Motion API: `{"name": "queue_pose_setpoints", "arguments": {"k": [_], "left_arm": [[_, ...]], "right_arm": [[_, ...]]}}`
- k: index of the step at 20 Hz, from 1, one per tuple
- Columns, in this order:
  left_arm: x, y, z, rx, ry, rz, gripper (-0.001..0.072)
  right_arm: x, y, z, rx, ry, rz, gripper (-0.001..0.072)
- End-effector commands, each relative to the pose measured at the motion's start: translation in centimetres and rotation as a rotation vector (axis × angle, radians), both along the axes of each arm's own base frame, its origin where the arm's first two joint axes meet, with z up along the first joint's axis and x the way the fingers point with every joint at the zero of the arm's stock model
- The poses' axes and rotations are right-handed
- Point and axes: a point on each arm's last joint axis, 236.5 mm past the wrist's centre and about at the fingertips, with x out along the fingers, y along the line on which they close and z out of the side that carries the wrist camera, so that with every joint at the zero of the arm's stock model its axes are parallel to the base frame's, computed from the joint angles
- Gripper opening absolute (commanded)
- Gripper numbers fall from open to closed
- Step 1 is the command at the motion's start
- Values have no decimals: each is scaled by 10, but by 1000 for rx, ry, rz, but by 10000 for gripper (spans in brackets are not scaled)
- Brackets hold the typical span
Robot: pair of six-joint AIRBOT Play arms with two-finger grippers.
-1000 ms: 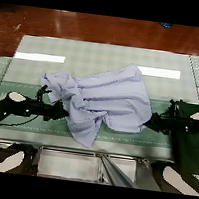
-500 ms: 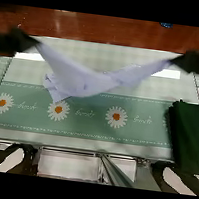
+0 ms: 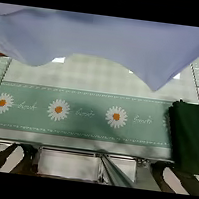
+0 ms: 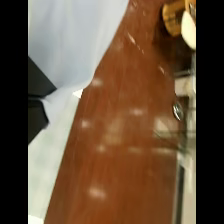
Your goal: Fold the shirts.
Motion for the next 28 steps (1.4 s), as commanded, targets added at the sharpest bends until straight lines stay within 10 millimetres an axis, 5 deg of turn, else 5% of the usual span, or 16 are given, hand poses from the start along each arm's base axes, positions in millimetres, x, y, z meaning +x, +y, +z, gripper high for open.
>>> {"name": "queue_pose_setpoints", "arguments": {"k": [1, 4, 6, 10, 13, 17, 21, 25, 28], "left_arm": [[-74, 25, 17, 124, -54, 248, 15], [-124, 38, 4, 168, -31, 284, 15], [-139, 49, -17, 173, 27, 257, 15], [-118, 41, -78, 198, 245, 162, 15], [-76, 41, -132, 228, 422, 184, 16], [-5, 28, -230, 233, 688, 190, 16], [91, 7, -319, 224, 804, 186, 16], [209, -26, -390, 234, 744, 121, 16], [263, -28, -451, 210, 842, 147, 16]], "right_arm": [[-59, -27, 14, -73, -61, -182, 23], [-89, -25, -7, -80, -12, -198, 23], [-99, -23, -31, -81, 67, -192, 22], [-89, -23, -81, -64, 231, -169, 22], [-66, -18, -125, -33, 359, -120, 22], [-15, -20, -194, 14, 514, -79, 22], [63, -34, -273, 69, 657, -80, 23], [162, -51, -364, 179, 747, -121, 22], [222, -60, -431, 258, 801, -150, 22]]}}
